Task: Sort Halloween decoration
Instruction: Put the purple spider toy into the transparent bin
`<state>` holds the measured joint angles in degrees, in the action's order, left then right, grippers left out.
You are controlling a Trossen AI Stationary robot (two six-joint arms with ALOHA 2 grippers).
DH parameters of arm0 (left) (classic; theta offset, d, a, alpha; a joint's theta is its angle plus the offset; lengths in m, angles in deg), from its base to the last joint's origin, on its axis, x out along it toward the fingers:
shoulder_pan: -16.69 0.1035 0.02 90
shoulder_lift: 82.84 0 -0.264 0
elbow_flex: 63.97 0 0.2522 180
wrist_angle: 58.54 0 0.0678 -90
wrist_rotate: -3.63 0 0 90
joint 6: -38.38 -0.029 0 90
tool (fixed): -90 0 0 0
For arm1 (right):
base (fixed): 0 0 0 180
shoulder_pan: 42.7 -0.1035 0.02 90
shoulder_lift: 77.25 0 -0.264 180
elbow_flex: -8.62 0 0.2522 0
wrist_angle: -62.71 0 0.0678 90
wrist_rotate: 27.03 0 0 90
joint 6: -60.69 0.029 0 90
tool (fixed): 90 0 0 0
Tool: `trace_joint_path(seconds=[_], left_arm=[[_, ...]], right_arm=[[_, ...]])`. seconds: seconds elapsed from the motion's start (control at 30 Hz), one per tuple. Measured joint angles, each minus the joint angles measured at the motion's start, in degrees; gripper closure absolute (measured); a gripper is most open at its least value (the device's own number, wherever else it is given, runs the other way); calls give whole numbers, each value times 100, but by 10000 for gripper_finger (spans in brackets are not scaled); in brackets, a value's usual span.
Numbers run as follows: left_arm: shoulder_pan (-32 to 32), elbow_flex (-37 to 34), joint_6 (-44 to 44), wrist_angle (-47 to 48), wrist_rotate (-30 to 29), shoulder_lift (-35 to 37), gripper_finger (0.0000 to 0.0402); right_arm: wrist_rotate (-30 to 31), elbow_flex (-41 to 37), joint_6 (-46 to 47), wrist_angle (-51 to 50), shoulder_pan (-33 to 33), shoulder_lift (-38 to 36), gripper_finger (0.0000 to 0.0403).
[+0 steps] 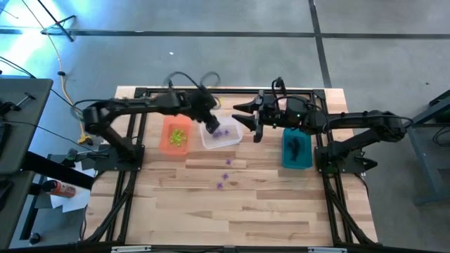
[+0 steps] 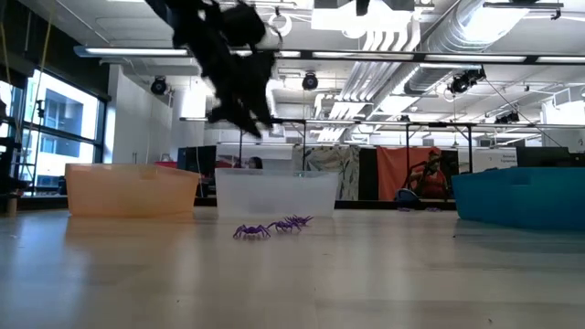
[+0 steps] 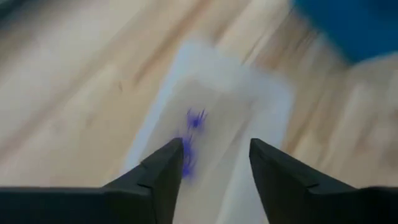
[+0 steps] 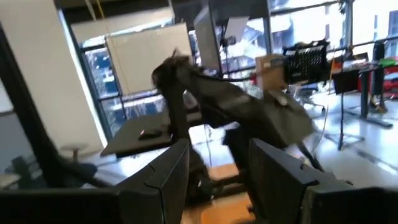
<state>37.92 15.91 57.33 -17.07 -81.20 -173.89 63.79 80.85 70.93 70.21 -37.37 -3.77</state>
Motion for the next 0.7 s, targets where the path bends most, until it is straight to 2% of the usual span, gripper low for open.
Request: trace_joint_path(seconds=[0.17,0.4,0.53,0.7], left_arm=[[-92,-1,-209,-956,38,1375,210],[-885,-610,-812,-2946,-73,2947,211],[-1270,-1110,-812,-3842,-458,3242,211],[-1392,-1221,-812,-4099,-823,3273,211]], right_arm=[[7,201,-18,0,120,-20,238],[-144,266,-408,-42,86,-19,238],[-197,266,-428,-140,52,-19,238],[-197,266,-425,-139,52,-18,238]])
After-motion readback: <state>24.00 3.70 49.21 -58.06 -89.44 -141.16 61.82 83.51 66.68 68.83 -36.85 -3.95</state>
